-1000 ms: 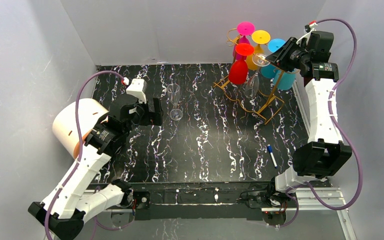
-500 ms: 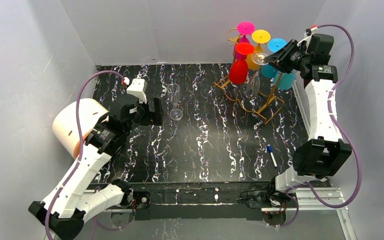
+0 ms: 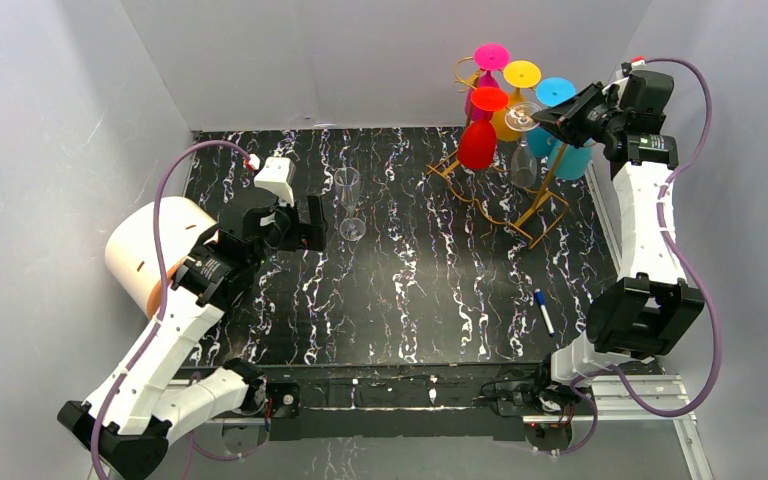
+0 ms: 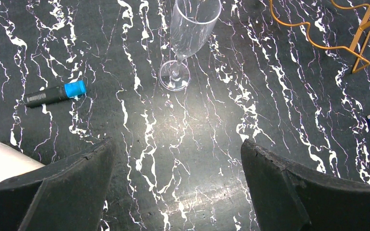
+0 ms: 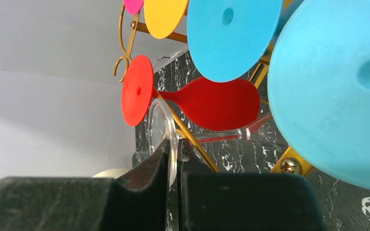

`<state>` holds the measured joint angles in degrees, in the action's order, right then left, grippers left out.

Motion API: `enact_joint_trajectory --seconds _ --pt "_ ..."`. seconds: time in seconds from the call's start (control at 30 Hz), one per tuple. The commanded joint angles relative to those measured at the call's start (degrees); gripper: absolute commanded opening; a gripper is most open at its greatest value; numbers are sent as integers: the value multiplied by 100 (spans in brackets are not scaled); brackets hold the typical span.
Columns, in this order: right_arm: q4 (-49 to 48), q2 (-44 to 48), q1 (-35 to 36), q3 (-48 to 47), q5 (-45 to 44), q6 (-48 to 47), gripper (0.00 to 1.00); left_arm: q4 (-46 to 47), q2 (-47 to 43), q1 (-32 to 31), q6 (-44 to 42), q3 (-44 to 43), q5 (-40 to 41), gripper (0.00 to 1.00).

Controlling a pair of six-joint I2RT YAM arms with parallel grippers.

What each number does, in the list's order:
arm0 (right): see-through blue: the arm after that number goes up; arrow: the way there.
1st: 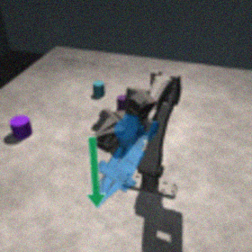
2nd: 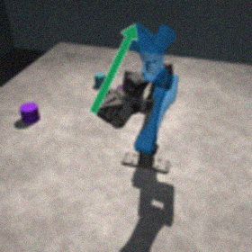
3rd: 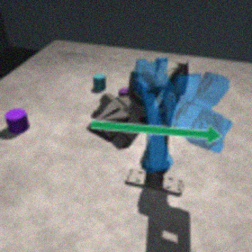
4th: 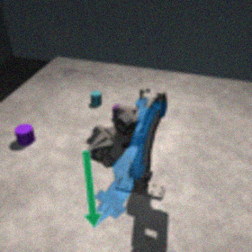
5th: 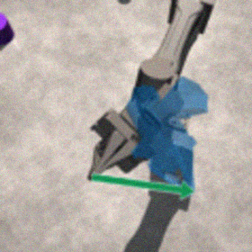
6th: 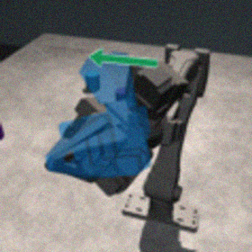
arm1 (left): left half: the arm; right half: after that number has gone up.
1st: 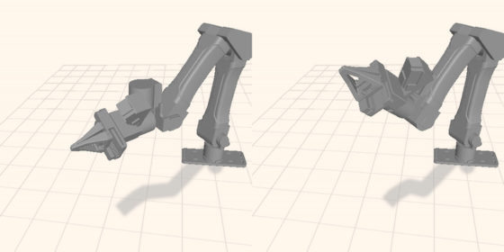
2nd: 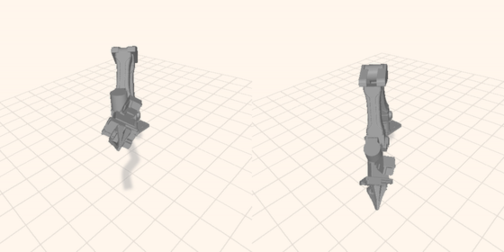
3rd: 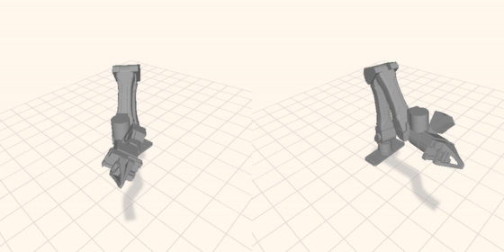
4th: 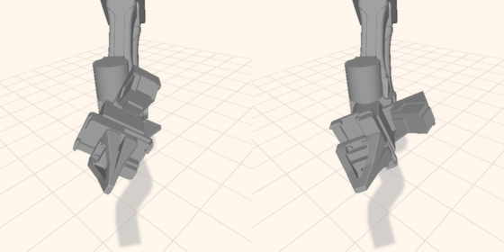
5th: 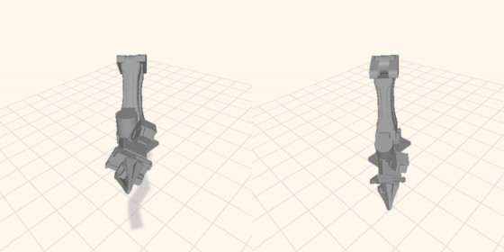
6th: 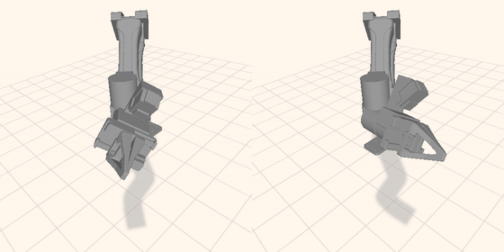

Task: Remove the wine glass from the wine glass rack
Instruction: Pick up the wine glass from the wine rack.

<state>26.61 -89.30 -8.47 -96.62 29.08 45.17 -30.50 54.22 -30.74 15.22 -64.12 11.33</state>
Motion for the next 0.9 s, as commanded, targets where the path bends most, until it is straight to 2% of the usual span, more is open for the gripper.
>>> enact_joint_trajectory --seconds 0.0,0.03,0.47,0.87 --pt "-101 165 -70 95 37 229 4 -88 -17 24 31 -85 38 98" --pt "-143 194 -82 117 63 296 1 -95 -9 24 33 -95 36 98" --pt "-834 435 -193 422 672 1091 1 -178 71 24 159 -164 29 98" --pt "-1049 500 -225 488 1011 1235 1 -242 120 24 236 -224 36 98"
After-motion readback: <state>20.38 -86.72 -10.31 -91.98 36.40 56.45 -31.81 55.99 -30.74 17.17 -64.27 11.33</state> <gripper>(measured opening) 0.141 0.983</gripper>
